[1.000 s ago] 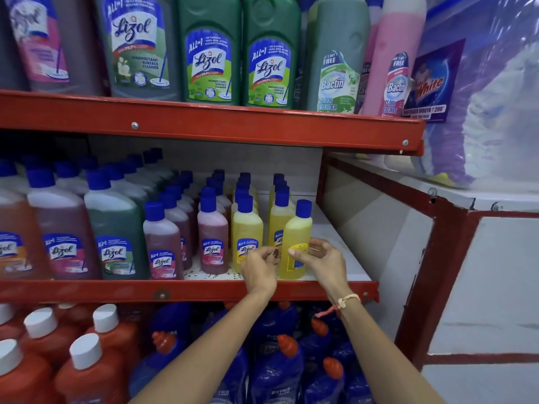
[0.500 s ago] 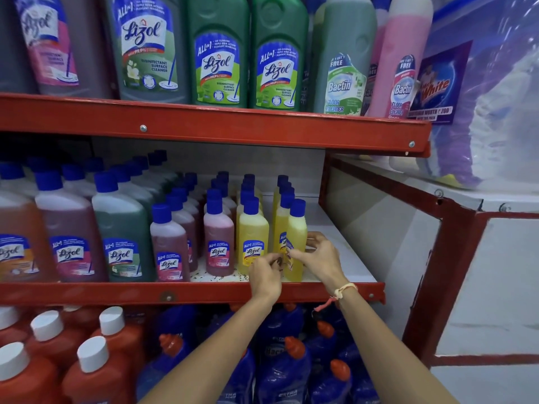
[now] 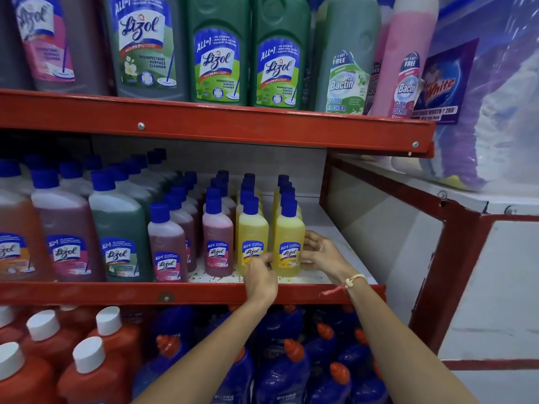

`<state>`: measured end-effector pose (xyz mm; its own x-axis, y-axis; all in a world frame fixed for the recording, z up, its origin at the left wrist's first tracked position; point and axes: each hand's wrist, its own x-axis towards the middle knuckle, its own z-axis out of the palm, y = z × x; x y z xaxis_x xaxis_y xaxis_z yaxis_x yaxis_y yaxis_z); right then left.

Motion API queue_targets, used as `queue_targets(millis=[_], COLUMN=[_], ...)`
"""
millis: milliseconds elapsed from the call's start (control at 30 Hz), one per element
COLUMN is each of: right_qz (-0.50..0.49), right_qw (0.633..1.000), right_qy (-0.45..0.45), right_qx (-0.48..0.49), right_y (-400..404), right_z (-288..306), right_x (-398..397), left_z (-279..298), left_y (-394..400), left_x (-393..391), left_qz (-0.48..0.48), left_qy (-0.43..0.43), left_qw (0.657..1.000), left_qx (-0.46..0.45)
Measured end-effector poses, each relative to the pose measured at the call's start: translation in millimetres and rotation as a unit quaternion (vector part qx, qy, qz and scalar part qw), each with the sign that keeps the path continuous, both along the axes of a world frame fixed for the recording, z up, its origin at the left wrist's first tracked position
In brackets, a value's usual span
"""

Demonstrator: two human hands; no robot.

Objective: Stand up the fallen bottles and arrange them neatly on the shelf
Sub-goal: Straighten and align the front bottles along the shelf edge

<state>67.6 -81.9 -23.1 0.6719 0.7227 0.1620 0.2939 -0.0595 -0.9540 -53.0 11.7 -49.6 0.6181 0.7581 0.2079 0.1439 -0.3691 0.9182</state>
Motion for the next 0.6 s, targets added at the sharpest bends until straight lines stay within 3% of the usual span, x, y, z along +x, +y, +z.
queue_targets(millis=[267, 400, 467, 600], right_qz=[-0.146, -0.313, -0.307, -0.150], right_qw=[0.987, 0.931, 0.925, 0.979], right_qy=[-0.060, -0.134, -0.152, -0.064], right_qx=[0.016, 0.128, 0.162, 0.120], right_y=[3, 13, 24, 50], right_z=[-14, -9, -4, -3], right_x=[-18, -57, -82, -127], left_z=[5, 4, 3, 2], left_y=[-1, 9, 15, 32], left_x=[-17, -40, -54, -84], left_qz=[-0.029, 0.029, 0.069, 0.148], left_qy=[-0.005, -0.069, -0.122, -0.168], left_qw=[1.000, 0.997, 0.990, 0.974], left_qx=[-0.006, 0.008, 0.013, 0.023])
